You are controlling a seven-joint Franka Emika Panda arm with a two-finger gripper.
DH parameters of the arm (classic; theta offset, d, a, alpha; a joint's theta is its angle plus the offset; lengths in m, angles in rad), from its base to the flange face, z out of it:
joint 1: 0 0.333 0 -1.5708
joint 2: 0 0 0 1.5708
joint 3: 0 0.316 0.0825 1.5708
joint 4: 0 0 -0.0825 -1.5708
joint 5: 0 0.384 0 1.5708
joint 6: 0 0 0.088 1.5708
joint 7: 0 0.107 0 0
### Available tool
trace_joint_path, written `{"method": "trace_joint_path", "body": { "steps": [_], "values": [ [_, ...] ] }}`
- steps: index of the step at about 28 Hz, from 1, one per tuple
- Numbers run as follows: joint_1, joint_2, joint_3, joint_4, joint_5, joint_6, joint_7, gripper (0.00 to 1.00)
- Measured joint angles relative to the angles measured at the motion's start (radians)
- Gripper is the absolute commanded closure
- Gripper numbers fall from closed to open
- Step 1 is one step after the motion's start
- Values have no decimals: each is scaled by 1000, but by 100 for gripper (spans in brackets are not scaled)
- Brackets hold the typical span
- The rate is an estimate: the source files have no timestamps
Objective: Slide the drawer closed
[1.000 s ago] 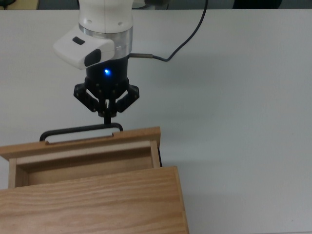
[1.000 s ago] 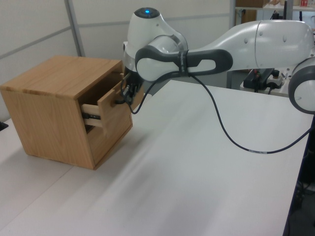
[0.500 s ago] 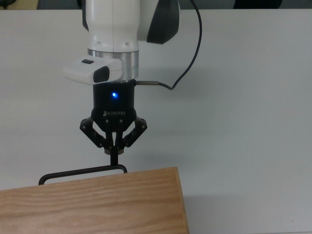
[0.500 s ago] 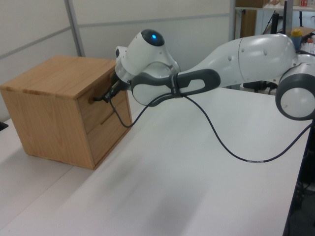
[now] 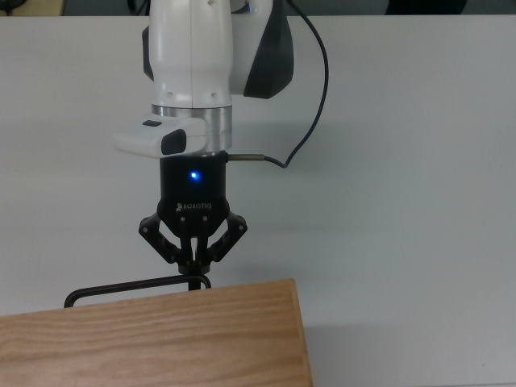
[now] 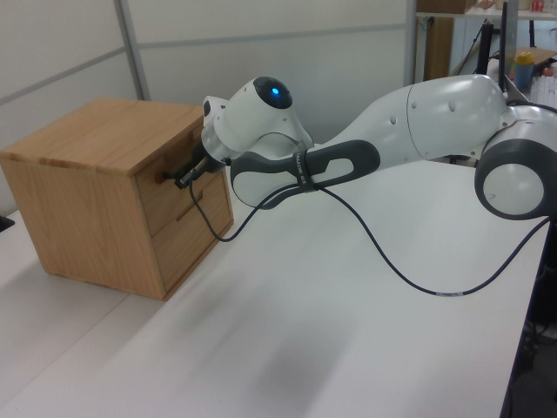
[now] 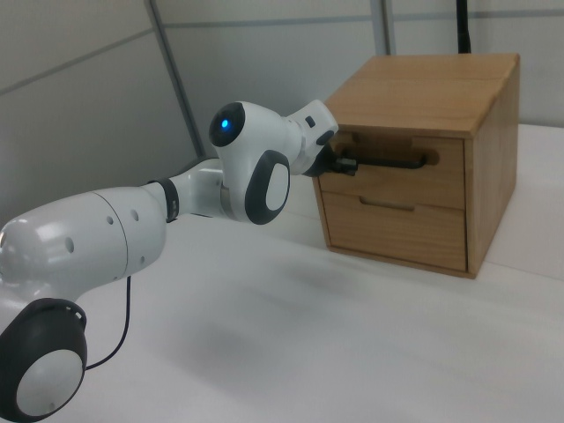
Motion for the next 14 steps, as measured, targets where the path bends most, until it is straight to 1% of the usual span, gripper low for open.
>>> {"method": "trace_joint_path", "body": {
  "steps": [3,6,9,10,14],
  "values": [
    [1,-8,0,19,0,-75,0,100],
    [3,-40,1,46,0,-236,0,100],
    [3,-84,4,60,0,-376,0,100],
    [3,-111,7,64,2,-433,0,100],
    [3,-181,18,66,19,-556,0,100]
  ]
}}
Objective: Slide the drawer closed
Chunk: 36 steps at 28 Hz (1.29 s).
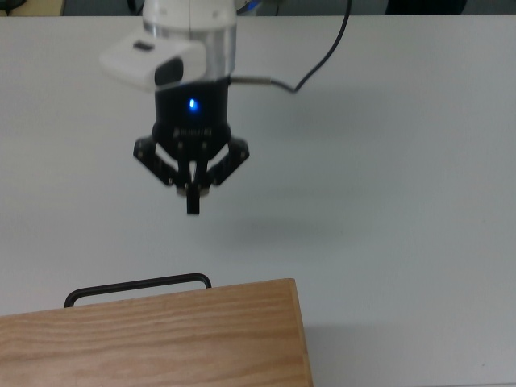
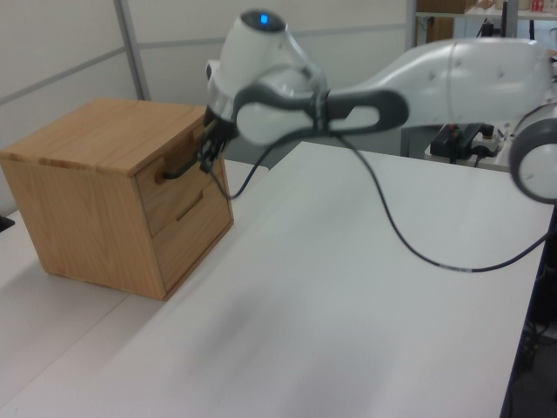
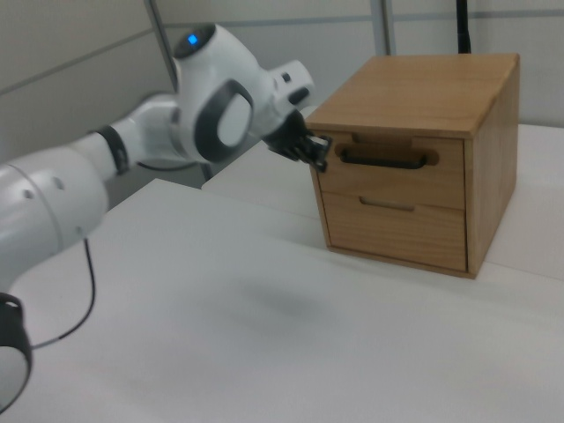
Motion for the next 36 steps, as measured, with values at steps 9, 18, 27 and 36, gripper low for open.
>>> {"method": "trace_joint_path", "body": {
  "steps": [9,18,27,36],
  "values": [
    [-2,-171,5,1,54,-347,1,100],
    [-9,-292,4,-1,57,-713,8,17],
    [-13,-312,-2,-3,54,-877,22,0],
    [-13,-314,-3,-3,54,-877,25,0]
  ]
}}
